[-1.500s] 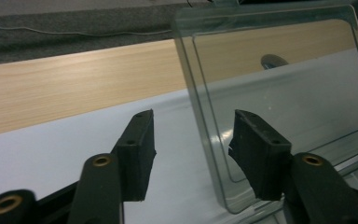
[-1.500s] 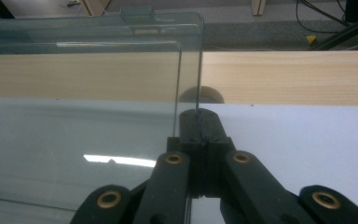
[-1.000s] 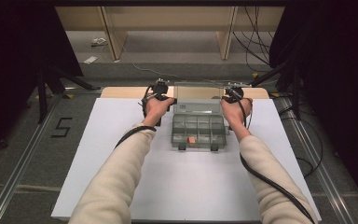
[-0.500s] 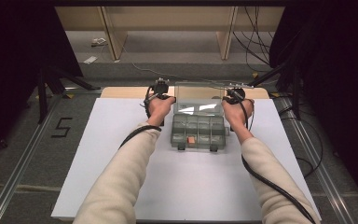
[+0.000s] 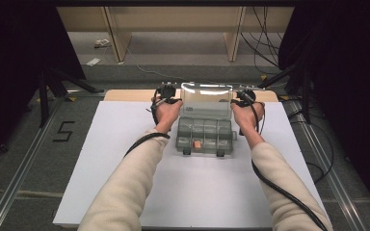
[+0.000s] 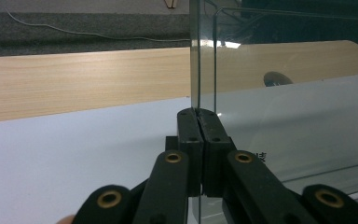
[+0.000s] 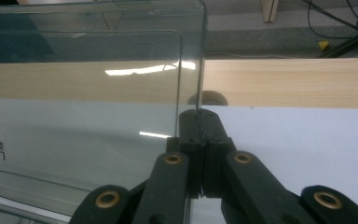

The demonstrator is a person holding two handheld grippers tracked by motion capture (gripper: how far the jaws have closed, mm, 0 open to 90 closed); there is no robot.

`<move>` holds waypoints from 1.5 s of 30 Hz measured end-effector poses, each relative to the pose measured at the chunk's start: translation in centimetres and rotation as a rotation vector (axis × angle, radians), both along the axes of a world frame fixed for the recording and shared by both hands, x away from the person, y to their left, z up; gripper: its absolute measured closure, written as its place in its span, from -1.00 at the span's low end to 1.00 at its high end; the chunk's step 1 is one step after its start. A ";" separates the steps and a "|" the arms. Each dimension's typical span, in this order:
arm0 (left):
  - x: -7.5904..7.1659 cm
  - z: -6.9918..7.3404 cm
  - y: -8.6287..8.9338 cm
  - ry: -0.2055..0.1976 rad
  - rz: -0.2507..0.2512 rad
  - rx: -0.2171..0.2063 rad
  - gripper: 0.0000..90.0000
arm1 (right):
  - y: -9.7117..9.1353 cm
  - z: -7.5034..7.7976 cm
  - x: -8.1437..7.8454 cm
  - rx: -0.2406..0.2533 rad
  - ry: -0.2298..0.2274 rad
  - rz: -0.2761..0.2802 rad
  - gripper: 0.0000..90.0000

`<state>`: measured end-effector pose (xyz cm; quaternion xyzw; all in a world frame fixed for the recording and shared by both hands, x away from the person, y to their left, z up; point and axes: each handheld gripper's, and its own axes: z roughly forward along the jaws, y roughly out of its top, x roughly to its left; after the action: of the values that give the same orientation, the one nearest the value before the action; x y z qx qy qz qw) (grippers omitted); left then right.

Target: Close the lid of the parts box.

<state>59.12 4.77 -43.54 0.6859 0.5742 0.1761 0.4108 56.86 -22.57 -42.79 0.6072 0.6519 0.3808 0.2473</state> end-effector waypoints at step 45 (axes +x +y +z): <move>-0.7 -0.4 0.1 -0.034 -0.028 -0.001 0.95 | 0.1 2.8 2.7 -0.009 -0.040 -0.034 0.97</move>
<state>58.41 4.86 -43.94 0.6906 0.5577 0.1818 0.4232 59.53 -22.47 -39.97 0.6095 0.6382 0.3856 0.2694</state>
